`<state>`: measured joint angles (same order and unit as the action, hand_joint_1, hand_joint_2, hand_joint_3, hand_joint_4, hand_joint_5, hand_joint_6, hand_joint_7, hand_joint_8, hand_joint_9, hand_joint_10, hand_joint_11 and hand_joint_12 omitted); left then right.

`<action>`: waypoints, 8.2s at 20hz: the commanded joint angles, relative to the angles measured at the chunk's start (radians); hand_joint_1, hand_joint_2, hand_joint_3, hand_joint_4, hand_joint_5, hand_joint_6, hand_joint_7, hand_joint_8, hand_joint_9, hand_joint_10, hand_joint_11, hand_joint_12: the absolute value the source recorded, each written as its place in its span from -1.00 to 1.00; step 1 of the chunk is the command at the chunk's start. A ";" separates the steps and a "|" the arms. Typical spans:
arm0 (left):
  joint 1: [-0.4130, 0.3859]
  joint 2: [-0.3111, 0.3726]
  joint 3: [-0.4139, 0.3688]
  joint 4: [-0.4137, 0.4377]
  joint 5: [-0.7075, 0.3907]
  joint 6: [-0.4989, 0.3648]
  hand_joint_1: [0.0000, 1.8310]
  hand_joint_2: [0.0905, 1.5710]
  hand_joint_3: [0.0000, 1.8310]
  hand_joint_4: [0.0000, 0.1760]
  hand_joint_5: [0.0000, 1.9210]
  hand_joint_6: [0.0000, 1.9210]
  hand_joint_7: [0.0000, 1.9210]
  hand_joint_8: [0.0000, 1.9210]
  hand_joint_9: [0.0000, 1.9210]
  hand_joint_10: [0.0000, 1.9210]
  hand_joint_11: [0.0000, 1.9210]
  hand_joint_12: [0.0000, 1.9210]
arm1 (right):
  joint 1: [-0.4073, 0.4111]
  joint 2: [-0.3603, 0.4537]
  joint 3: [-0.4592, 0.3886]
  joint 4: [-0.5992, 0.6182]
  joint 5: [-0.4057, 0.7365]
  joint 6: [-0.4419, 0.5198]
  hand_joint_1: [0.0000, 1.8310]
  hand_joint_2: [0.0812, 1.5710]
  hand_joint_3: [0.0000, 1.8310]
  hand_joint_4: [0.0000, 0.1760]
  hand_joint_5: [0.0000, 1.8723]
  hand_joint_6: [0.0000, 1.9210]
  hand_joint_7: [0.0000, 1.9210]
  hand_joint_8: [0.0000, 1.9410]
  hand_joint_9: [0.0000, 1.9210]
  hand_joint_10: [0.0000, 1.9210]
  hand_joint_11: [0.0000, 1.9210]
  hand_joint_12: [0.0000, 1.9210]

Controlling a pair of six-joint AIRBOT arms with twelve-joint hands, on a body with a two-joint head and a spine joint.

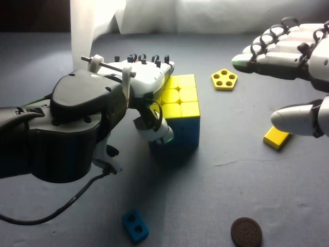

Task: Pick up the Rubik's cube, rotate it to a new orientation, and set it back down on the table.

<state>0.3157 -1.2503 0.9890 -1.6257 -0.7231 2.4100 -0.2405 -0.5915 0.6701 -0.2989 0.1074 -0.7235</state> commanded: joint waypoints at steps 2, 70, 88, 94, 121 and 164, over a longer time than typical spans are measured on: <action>-0.005 -0.002 0.007 0.047 -0.026 0.005 0.02 0.32 -1.00 -1.00 -1.00 -1.00 -1.00 -1.00 -0.99 -1.00 -1.00 -0.67 | -0.003 0.009 0.011 0.019 0.148 0.000 -1.00 0.76 -0.99 -1.00 -1.00 -1.00 -0.98 -1.00 -1.00 -1.00 -1.00 -1.00; -0.245 0.123 -0.156 -0.120 0.027 0.106 0.13 0.76 -1.00 -1.00 -0.46 0.66 -0.50 0.91 -0.77 0.67 -0.94 0.84 | -0.125 -0.069 0.030 0.095 0.352 -0.144 -1.00 0.73 -1.00 -1.00 -0.90 -0.99 -0.43 0.84 -0.42 1.00 -0.62 1.00; -0.249 0.123 -0.153 -0.119 0.026 0.108 0.13 0.74 -1.00 -0.84 -0.48 0.70 -0.44 0.82 -0.73 0.67 -0.90 0.82 | -0.131 -0.140 0.074 0.148 0.290 -0.178 -1.00 0.73 -1.00 -1.00 -0.93 -1.00 -0.47 0.79 -0.48 1.00 -0.66 1.00; -0.249 0.123 -0.153 -0.118 0.024 0.108 0.15 0.73 -1.00 -0.84 -0.45 0.67 -0.43 0.80 -0.72 0.62 -0.89 0.78 | -0.130 -0.159 0.086 0.156 0.249 -0.178 -1.00 0.73 -1.00 -1.00 -0.93 -1.00 -0.47 0.84 -0.45 1.00 -0.60 1.00; -0.254 0.123 -0.147 -0.118 0.024 0.108 0.08 0.67 -1.00 -1.00 -0.39 0.63 -0.73 0.57 -0.74 0.60 -0.91 0.76 | -0.180 -0.209 0.125 0.161 0.211 -0.178 -1.00 0.72 -1.00 -1.00 -0.91 -1.00 -0.44 0.84 -0.44 1.00 -0.59 1.00; -0.263 0.123 -0.148 -0.123 0.014 0.108 0.06 0.69 -1.00 -1.00 -0.41 0.66 -0.73 0.61 -0.75 0.63 -0.91 0.79 | -0.159 -0.228 0.111 0.122 0.185 -0.114 -1.00 0.73 -1.00 -1.00 -0.91 -0.99 -0.42 0.97 -0.39 1.00 -0.54 1.00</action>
<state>0.0723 -1.1316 0.8444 -1.8187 -0.7177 2.5248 -0.4107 -0.8207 0.7815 -0.2497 0.1902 -0.7689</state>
